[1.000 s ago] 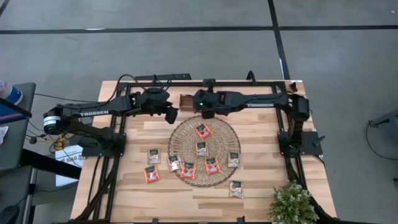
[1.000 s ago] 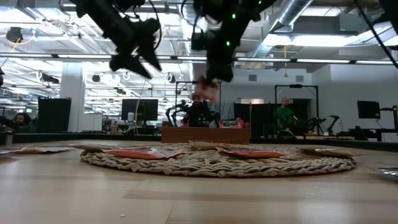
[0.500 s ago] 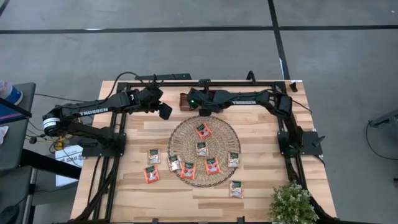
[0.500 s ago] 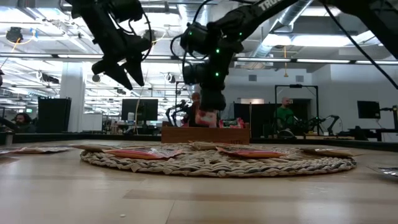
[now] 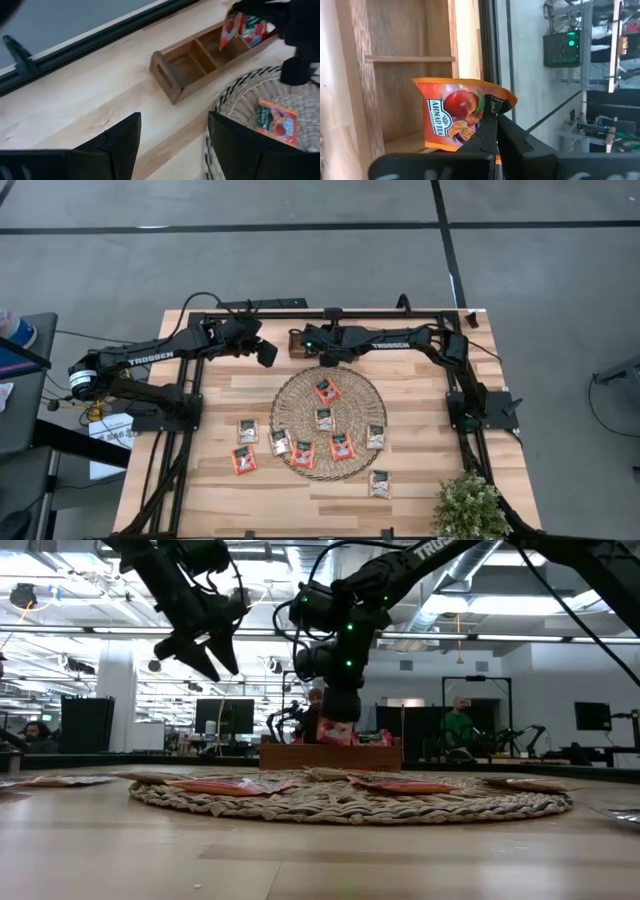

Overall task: Pick & Place Tea
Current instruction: Put the orange tea bag into the middle section of the wooden organizer

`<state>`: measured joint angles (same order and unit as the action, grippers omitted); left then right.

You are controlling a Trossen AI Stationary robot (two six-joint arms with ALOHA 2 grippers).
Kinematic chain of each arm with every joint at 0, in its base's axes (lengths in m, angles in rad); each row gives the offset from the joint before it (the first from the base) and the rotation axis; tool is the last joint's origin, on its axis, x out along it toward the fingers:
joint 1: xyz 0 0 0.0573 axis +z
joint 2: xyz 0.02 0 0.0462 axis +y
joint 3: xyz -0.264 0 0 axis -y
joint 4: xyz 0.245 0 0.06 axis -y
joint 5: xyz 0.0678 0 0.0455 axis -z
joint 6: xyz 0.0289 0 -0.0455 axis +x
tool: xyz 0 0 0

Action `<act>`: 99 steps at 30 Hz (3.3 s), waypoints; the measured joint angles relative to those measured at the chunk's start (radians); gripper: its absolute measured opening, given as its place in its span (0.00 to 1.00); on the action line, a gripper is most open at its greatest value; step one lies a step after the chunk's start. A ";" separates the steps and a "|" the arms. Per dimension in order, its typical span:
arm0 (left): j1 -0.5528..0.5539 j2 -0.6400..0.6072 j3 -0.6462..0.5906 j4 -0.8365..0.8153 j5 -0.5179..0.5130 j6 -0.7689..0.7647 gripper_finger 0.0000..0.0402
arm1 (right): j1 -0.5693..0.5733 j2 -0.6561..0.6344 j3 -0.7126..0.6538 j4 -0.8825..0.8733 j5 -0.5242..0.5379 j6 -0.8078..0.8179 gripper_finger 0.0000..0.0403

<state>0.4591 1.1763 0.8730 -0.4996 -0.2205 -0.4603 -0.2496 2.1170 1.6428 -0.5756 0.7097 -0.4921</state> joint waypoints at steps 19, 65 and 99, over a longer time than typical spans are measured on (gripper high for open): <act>0.000 0.001 0.000 0.016 0.033 0.000 0.55 | 0.017 0.047 -0.001 0.025 0.011 0.015 0.00; 0.000 0.001 0.000 0.016 0.071 0.027 0.55 | -0.004 0.048 0.000 0.053 0.008 0.014 0.19; -0.076 0.001 0.000 -0.074 0.074 -0.068 0.55 | 0.115 -0.127 -0.009 -0.308 -0.762 0.258 0.22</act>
<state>0.3831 1.1774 0.8730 -0.5739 -0.1469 -0.5282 -0.1349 1.9898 1.6340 -0.8835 -0.0519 -0.2339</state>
